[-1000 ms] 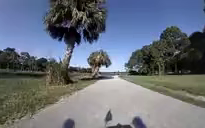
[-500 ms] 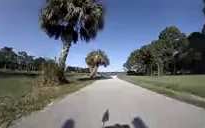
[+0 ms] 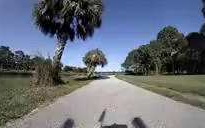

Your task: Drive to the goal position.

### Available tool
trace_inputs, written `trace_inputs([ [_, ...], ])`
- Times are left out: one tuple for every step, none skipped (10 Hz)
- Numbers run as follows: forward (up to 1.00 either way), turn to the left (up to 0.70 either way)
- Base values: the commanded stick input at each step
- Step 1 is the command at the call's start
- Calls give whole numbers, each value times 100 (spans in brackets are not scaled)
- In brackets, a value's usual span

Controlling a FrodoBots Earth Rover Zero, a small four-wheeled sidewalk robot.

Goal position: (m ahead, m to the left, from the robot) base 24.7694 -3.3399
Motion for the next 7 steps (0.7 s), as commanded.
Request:
trace_inputs([
  [70,0],
  [70,0],
  [70,0],
  [70,0],
  [70,0],
  [70,0],
  [70,0],
])
